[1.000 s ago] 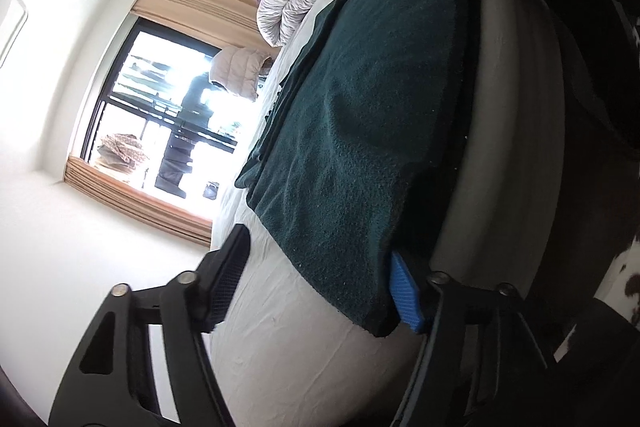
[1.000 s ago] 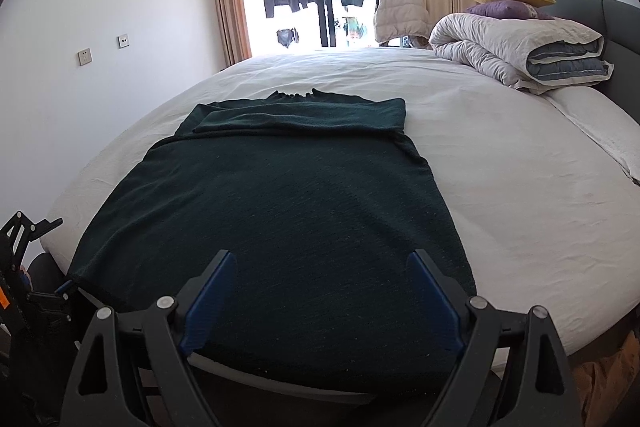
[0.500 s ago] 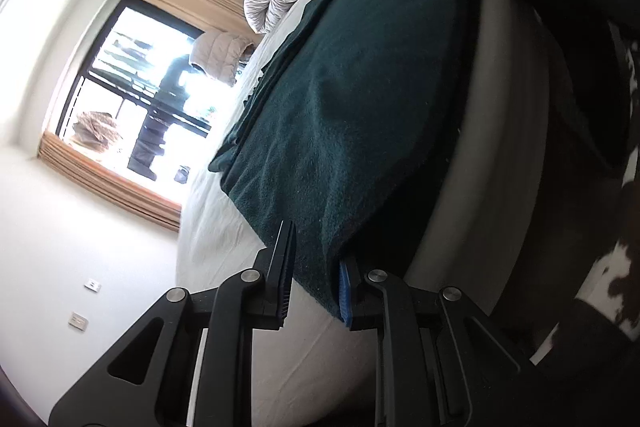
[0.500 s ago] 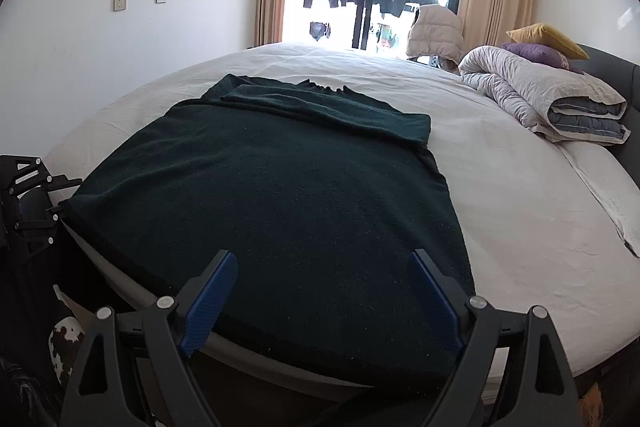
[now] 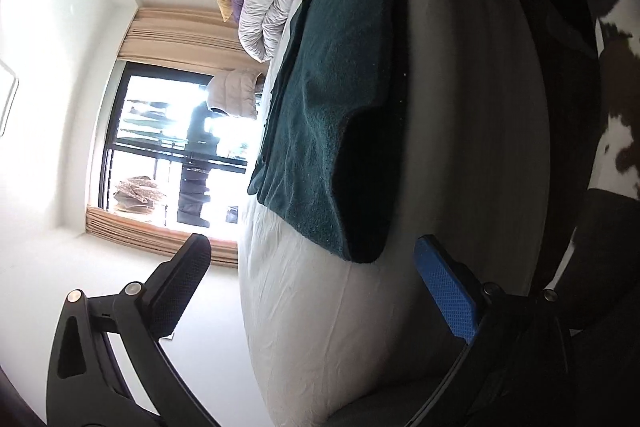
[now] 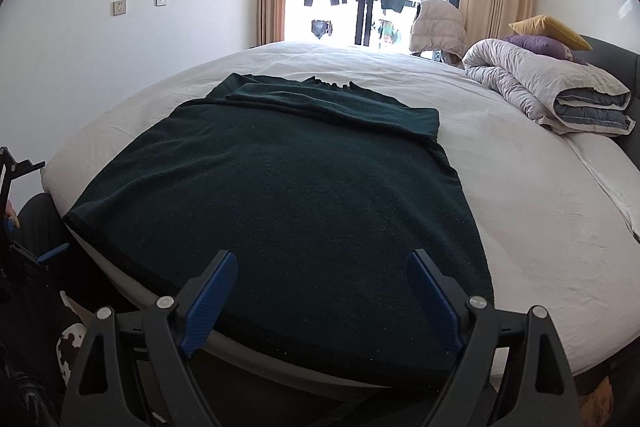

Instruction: Fold small clothes

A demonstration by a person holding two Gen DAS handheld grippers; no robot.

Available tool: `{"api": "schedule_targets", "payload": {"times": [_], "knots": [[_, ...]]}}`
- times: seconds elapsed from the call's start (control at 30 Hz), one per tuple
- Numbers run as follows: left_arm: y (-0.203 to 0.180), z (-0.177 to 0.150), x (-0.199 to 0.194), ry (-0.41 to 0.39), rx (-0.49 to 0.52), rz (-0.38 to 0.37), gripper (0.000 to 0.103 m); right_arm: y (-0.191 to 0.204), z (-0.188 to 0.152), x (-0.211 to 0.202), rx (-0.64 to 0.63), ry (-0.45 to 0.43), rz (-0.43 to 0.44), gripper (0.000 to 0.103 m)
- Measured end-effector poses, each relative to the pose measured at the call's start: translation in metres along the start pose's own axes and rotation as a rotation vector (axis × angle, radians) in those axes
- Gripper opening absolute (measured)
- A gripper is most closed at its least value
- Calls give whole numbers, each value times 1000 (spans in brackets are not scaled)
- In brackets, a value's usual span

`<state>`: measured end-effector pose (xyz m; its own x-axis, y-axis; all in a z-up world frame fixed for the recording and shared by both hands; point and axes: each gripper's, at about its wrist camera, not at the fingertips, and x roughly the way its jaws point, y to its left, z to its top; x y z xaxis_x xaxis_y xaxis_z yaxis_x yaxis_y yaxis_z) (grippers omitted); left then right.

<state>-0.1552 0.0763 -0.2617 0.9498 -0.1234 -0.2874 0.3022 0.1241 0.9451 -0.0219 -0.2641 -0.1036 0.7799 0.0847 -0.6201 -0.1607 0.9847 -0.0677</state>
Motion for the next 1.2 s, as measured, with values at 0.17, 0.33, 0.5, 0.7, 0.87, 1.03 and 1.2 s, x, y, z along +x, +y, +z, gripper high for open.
{"api": "schedule_targets", "payload": {"times": [0.17,0.33,0.5,0.7,0.87,1.03,1.2], "knots": [[-12,8,18,-23,80,86,103,5,1,-1,-9,-3,7,88],[-17,12,33,-52,84,75,96,5,3,-2,8,-5,10,87],[-6,11,37,-22,-1,-3,36,6,3,-1,11,-7,11,87],[26,15,43,-3,-157,-68,20,11,1,-5,-52,-8,5,87],[64,22,43,8,-376,-186,5,15,-9,-12,-177,25,-10,84],[103,21,47,38,-581,-246,5,21,-27,-15,-332,75,-46,76],[132,25,53,44,-697,-253,4,25,-43,-7,-443,124,-107,70]]}}
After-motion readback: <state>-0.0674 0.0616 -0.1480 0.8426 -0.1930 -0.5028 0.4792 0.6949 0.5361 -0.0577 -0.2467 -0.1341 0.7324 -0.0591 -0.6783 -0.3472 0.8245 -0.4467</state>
